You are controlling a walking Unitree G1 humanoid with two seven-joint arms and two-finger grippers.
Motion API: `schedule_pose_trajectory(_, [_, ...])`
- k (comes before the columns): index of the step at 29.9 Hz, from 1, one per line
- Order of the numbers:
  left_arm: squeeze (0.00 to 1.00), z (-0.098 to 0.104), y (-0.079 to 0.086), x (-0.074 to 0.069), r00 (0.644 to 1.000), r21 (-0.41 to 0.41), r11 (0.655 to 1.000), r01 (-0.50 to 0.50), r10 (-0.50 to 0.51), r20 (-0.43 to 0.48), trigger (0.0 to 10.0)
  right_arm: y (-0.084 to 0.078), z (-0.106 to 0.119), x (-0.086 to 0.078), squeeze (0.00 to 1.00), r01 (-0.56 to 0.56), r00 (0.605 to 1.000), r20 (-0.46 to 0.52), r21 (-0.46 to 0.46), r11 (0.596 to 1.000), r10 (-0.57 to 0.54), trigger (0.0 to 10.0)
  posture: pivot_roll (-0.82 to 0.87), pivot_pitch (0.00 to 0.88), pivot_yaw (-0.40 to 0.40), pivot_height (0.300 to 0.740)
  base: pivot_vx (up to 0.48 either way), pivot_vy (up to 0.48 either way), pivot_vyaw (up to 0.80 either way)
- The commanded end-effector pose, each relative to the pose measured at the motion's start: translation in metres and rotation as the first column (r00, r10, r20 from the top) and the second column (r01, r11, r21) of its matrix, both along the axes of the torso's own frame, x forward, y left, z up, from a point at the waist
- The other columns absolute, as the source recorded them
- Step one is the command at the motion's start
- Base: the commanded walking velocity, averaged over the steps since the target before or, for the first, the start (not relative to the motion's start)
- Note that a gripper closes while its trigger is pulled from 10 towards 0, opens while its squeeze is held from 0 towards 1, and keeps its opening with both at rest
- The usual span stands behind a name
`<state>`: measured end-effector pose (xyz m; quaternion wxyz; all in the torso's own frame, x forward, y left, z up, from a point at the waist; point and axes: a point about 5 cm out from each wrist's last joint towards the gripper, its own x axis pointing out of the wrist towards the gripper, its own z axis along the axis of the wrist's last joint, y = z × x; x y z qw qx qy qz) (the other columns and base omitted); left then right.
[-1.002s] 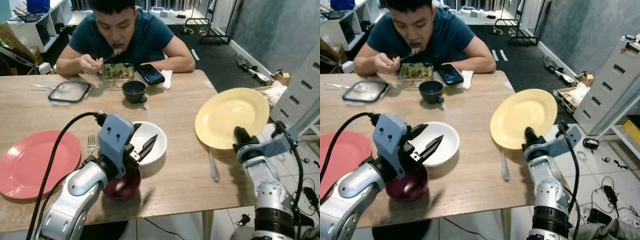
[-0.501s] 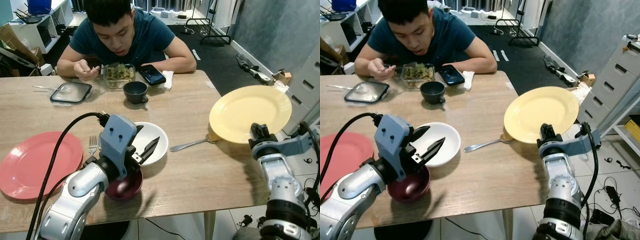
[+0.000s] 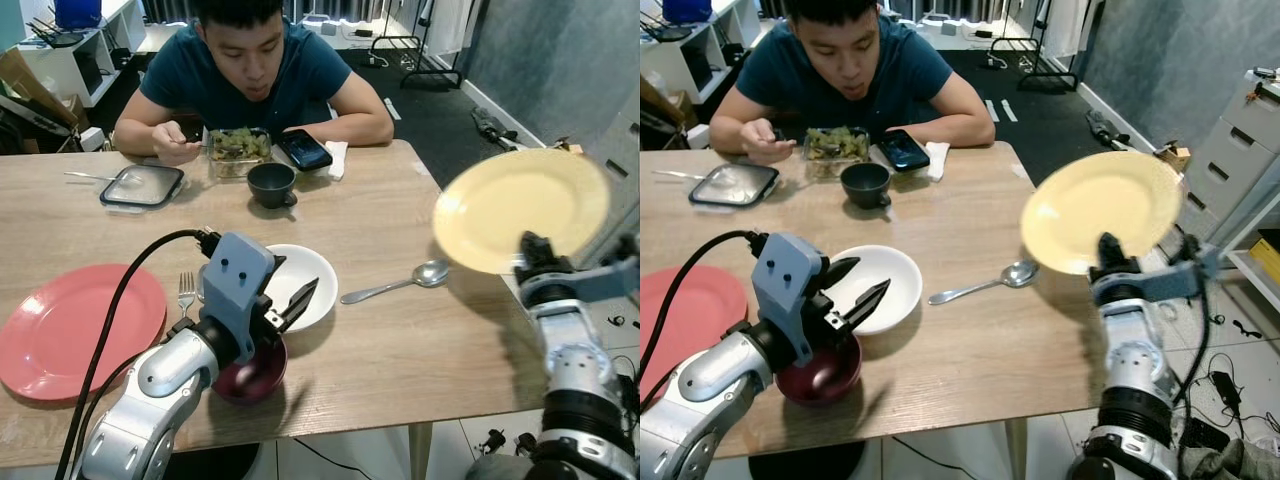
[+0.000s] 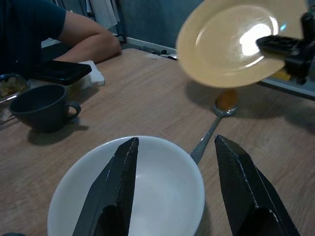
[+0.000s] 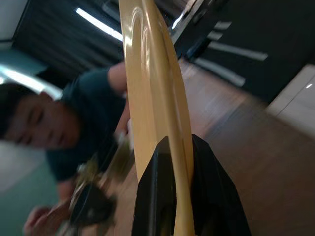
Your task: Setting the table
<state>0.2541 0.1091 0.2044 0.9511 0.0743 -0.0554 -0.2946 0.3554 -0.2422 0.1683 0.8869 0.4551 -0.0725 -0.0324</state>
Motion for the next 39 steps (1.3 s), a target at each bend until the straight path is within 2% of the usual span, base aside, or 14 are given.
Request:
schedule_pose_trajectory(1, [0.00, -0.001, -0.002, -0.003, 1.000, 0.001, 1.000, 0.006, -0.006, -0.008, 10.0, 0.024, -0.002, 0.008, 0.00, -0.090, 0.996, -0.016, -0.017, 0.996, 0.090, 10.0, 0.04, 0.004, 0.051, 0.740, 0.000, 0.000, 0.00])
schedule_pose_trajectory(4, [0.00, -0.002, -0.003, -0.004, 1.000, 0.004, 1.000, 0.001, -0.001, -0.011, 10.0, 0.061, -0.008, 0.017, 0.00, -0.199, 0.979, -0.057, -0.013, 0.980, 0.198, 10.0, 0.06, 0.005, 0.043, 0.740, 0.000, 0.000, 0.00])
schedule_pose_trajectory(7, [0.00, -0.003, -0.002, -0.005, 1.000, 0.006, 1.000, -0.002, 0.003, -0.014, 10.0, 0.075, -0.009, 0.020, 0.00, -0.230, 0.971, -0.064, 0.006, 0.973, 0.230, 10.0, 0.06, 0.006, 0.042, 0.740, 0.000, 0.000, 0.00])
schedule_pose_trajectory(12, [0.00, -0.003, -0.002, -0.007, 1.000, 0.009, 1.000, -0.009, 0.009, -0.019, 10.0, 0.099, -0.011, 0.028, 0.00, -0.224, 0.969, -0.098, 0.055, 0.973, 0.228, 10.0, 0.08, 0.014, 0.040, 0.740, 0.000, 0.000, 0.00])
schedule_pose_trajectory(17, [0.00, -0.003, 0.000, -0.010, 1.000, 0.014, 1.000, -0.019, 0.019, -0.024, 10.0, 0.101, -0.013, 0.031, 0.00, -0.178, 0.976, -0.121, 0.040, 0.983, 0.182, 10.0, 0.10, 0.026, 0.035, 0.740, 0.000, 0.000, 0.00])
schedule_pose_trajectory(20, [0.00, -0.004, 0.001, -0.011, 0.999, 0.015, 1.000, -0.028, 0.028, -0.028, 10.0, 0.092, -0.015, 0.031, 0.00, -0.138, 0.982, -0.134, -0.001, 0.990, 0.137, 10.0, 0.11, 0.032, 0.032, 0.740, 0.000, 0.000, 0.00])
schedule_pose_trajectory(27, [0.00, -0.005, 0.001, -0.013, 0.999, 0.013, 0.999, -0.031, 0.031, -0.037, 10.0, 0.080, -0.016, 0.032, 0.00, -0.120, 0.984, -0.141, -0.056, 0.991, 0.111, 10.0, 0.10, 0.038, 0.032, 0.740, 0.000, 0.000, 0.00])
schedule_pose_trajectory(36, [0.00, -0.005, 0.000, -0.013, 0.999, 0.012, 0.999, -0.032, 0.033, -0.044, 10.0, 0.093, -0.020, 0.032, 0.00, -0.199, 0.972, -0.148, -0.113, 0.973, 0.182, 10.0, 0.10, 0.038, 0.034, 0.740, 0.000, 0.000, 0.00])
schedule_pose_trajectory(38, [0.00, -0.005, 0.000, -0.013, 0.998, 0.012, 0.999, -0.032, 0.033, -0.044, 10.0, 0.096, -0.021, 0.032, 0.03, -0.214, 0.969, -0.149, -0.122, 0.969, 0.195, 10.0, 0.10, 0.039, 0.033, 0.740, 0.000, 0.000, 0.00])
schedule_pose_trajectory(39, [0.00, -0.005, 0.000, -0.013, 0.998, 0.012, 0.999, -0.033, 0.033, -0.045, 10.0, 0.098, -0.021, 0.032, 0.08, -0.223, 0.968, -0.150, -0.129, 0.966, 0.204, 10.0, 0.10, 0.038, 0.033, 0.740, 0.000, 0.000, 0.00])
